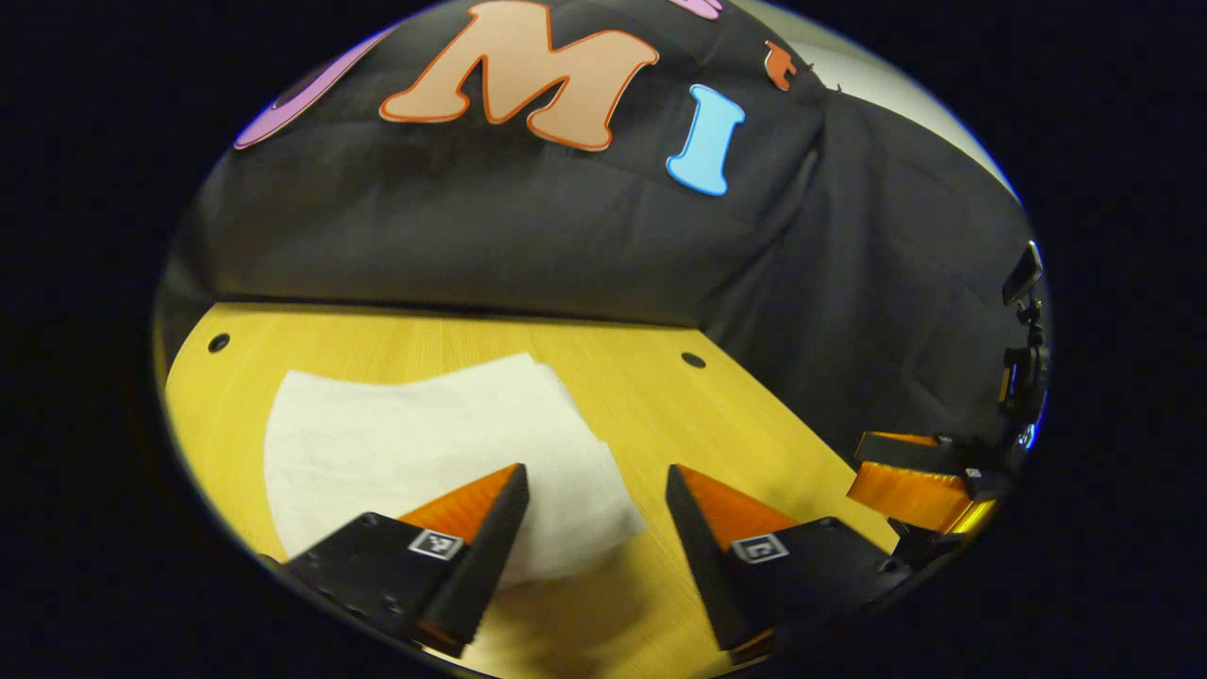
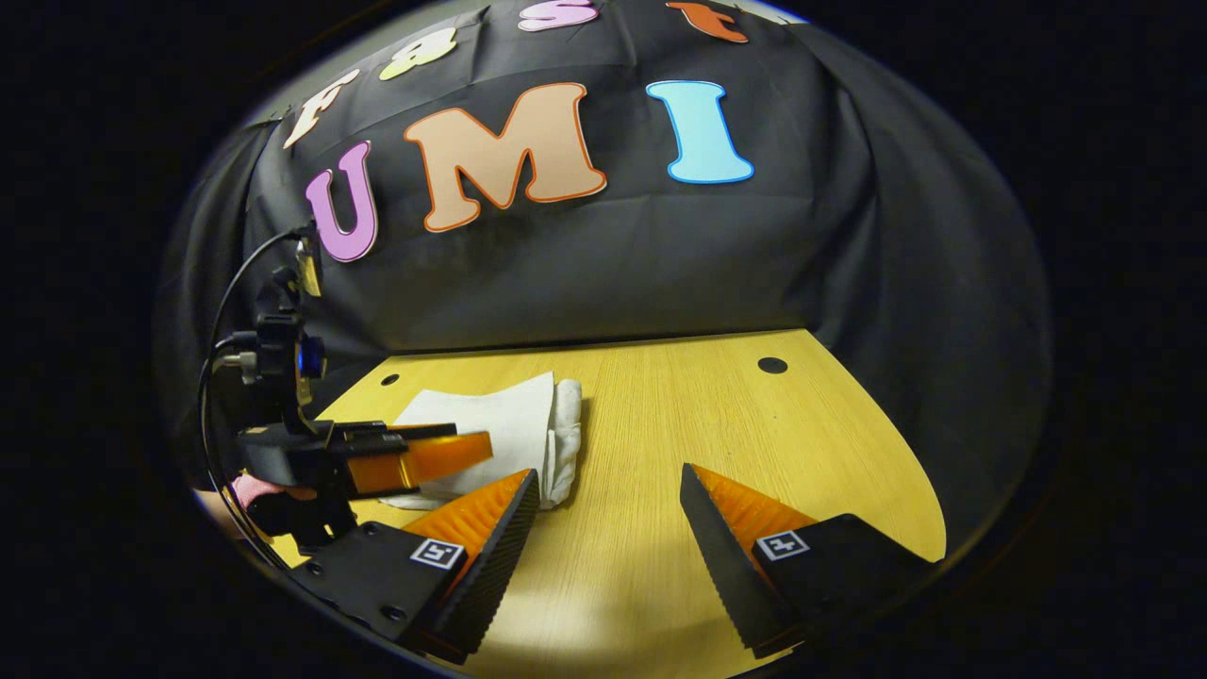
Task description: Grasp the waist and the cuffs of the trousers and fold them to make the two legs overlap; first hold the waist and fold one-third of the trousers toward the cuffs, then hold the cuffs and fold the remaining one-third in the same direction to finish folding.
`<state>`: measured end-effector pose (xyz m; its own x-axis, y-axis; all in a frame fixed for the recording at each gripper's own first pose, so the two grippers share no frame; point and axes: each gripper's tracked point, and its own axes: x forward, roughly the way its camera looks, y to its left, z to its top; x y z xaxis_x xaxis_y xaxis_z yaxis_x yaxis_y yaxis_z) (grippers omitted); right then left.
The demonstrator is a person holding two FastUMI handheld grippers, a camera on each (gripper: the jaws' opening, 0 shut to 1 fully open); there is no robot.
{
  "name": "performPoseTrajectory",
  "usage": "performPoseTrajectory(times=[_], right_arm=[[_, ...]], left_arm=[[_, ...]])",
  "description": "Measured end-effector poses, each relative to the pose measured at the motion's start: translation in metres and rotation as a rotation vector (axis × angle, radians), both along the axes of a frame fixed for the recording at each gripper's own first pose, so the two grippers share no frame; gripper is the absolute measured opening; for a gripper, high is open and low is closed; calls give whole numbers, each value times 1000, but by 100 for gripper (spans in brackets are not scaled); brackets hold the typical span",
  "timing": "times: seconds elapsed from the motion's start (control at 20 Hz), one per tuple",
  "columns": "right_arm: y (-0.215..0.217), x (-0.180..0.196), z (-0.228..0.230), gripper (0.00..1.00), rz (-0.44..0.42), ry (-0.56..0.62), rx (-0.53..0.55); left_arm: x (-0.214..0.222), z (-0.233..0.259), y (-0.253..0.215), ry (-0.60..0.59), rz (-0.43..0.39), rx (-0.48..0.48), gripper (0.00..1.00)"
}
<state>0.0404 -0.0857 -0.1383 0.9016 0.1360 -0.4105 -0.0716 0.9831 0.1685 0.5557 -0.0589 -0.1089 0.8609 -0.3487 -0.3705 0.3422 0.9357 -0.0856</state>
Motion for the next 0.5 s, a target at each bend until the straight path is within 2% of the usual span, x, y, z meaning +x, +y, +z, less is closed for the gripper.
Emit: performPoseTrajectory(times=[0.05, 0.1, 0.2, 0.25, 0.3, 0.5], right_arm=[[3, -1, 1, 92, 8, -2, 3], [6, -2, 1, 96, 15, -2, 8], [14, -5, 2, 97, 25, -2, 27], [18, -6, 3, 92, 30, -3, 37], [22, -7, 3, 97, 31, -4, 46], [34, -14, 11, 96, 31, -15, 67]], left_arm=[[-10, 1, 4, -1, 8, 5, 99], [-15, 2, 7, -3, 15, 3, 96], [-34, 7, 20, -4, 44, 8, 96], [-42, 13, 29, -12, 65, 13, 96], [-49, 19, 39, -25, 90, 19, 96], [-74, 42, 85, -80, 189, 92, 95]])
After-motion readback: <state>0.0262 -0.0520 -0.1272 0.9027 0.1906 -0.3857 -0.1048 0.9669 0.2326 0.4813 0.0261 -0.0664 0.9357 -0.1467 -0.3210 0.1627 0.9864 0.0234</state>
